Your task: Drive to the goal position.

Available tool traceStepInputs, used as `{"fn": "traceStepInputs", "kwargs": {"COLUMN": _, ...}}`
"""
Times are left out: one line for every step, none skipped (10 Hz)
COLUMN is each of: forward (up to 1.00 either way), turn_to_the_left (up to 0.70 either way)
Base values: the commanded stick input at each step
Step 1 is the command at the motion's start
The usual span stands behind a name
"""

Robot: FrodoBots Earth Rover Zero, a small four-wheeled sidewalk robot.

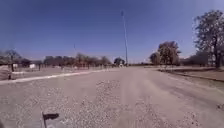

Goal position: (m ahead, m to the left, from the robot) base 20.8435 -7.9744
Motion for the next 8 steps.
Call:
{"fn": "traceStepInputs", "kwargs": {"forward": 0.50, "turn_to_the_left": 0.00}}
{"fn": "traceStepInputs", "kwargs": {"forward": 0.50, "turn_to_the_left": 0.00}}
{"fn": "traceStepInputs", "kwargs": {"forward": 0.50, "turn_to_the_left": 0.00}}
{"fn": "traceStepInputs", "kwargs": {"forward": 0.50, "turn_to_the_left": 0.00}}
{"fn": "traceStepInputs", "kwargs": {"forward": 0.50, "turn_to_the_left": 0.00}}
{"fn": "traceStepInputs", "kwargs": {"forward": 0.50, "turn_to_the_left": 0.00}}
{"fn": "traceStepInputs", "kwargs": {"forward": 0.50, "turn_to_the_left": 0.00}}
{"fn": "traceStepInputs", "kwargs": {"forward": 0.50, "turn_to_the_left": 0.00}}
